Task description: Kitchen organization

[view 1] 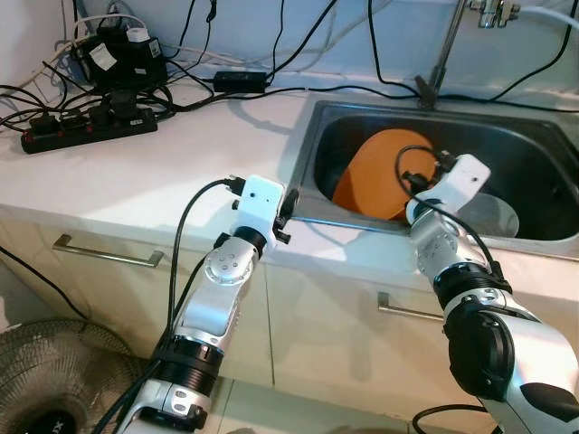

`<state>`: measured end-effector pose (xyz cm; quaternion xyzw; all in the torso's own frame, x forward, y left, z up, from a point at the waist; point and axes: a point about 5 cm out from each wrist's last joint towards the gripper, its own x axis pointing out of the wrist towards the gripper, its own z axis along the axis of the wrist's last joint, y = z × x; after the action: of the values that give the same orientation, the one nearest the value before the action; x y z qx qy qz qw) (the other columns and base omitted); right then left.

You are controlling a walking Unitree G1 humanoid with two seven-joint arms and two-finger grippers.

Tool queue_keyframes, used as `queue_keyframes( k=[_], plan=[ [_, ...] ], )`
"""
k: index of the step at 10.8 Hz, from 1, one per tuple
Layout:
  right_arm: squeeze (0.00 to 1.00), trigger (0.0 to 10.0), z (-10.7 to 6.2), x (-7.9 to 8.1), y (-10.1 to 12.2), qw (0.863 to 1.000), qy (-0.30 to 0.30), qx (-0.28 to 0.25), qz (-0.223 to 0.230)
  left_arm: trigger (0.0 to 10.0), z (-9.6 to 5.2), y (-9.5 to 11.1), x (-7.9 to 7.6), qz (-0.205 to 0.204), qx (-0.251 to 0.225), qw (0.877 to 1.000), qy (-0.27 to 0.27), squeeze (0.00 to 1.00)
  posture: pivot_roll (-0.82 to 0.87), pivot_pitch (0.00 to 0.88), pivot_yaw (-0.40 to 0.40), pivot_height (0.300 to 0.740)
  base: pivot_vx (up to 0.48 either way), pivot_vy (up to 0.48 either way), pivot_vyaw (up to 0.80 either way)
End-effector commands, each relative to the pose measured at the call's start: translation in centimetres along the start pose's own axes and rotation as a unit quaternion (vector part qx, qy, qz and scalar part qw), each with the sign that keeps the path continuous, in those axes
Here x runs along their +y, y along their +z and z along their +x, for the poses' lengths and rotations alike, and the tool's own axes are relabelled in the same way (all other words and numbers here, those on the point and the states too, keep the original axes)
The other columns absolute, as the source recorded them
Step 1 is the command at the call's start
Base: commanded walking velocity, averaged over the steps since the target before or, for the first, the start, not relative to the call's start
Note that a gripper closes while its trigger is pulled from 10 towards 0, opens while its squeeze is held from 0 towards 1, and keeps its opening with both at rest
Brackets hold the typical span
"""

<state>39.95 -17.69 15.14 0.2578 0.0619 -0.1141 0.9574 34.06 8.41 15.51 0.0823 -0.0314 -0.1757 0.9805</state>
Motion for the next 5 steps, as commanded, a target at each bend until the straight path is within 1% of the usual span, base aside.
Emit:
queue_keyframes(
  k=[1,2,3,4,5],
  plan=[
    [0.00,10.0,0.00,0.51,-0.19,1.000,0.012,0.005,-0.007,10.0,-0.13,0.16,-0.30,-0.003,-0.001,1.000,-0.006,0.00,0.20,0.000,0.002,0.740,0.000,0.000,0.00],
    [0.16,10.0,-0.05,0.58,-0.56,1.000,0.013,0.012,-0.008,10.0,-0.14,0.18,-0.41,-0.007,0.000,1.000,-0.007,0.00,0.21,0.000,0.001,0.740,0.000,0.000,0.00],
    [1.00,10.0,-0.07,0.80,-0.70,1.000,0.020,0.015,-0.013,10.0,-0.14,0.24,-0.43,-0.011,0.001,1.000,-0.006,0.00,0.21,0.000,0.001,0.740,0.000,0.000,0.00],
    [1.00,10.0,-0.07,0.97,-0.71,0.999,0.024,0.016,-0.021,10.0,-0.14,0.22,-0.44,-0.012,0.002,1.000,-0.006,0.00,0.21,0.000,0.000,0.740,0.000,0.000,0.00],
    [0.00,10.0,-0.07,1.02,-0.73,0.999,0.024,0.016,-0.023,10.0,-0.16,0.21,-0.46,-0.011,0.003,1.000,-0.007,0.00,0.20,0.000,0.000,0.740,0.000,0.000,0.00]
  ],
)
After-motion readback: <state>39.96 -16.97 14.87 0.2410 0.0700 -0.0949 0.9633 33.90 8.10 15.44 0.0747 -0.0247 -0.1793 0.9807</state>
